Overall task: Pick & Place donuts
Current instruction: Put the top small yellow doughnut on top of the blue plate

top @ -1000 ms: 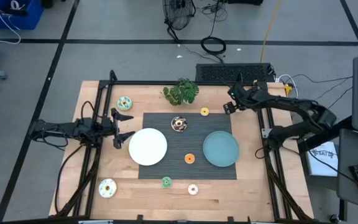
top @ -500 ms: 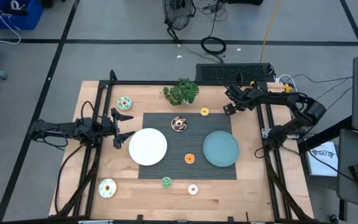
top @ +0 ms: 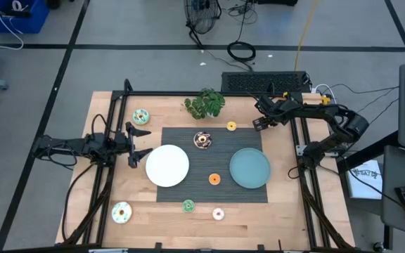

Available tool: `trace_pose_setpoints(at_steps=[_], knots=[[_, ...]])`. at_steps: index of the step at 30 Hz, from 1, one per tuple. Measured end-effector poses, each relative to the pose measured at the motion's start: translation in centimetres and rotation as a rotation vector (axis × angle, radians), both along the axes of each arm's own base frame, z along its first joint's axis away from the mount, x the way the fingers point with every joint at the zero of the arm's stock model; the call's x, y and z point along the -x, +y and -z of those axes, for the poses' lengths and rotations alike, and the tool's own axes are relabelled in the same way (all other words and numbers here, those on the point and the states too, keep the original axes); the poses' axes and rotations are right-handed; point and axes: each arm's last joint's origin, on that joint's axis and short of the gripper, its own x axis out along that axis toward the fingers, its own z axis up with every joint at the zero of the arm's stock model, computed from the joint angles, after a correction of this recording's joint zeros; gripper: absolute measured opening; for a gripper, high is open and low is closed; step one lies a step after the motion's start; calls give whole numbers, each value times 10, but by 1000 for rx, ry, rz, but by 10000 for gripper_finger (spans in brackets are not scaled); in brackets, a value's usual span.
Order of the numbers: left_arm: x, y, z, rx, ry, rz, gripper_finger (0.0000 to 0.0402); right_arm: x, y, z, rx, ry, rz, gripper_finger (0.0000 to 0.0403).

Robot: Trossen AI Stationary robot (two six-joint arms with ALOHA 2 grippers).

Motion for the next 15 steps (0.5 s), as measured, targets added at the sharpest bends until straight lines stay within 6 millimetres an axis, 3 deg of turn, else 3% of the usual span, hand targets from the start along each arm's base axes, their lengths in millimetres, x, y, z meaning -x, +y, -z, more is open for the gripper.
trace_pose_setpoints(at_steps=[7,15], knots=[[0,0,0,0,-1,0,349,0,0,0,-2,6,-16,170],[0,0,0,0,-1,0,349,0,1,0,-3,12,-34,165]])
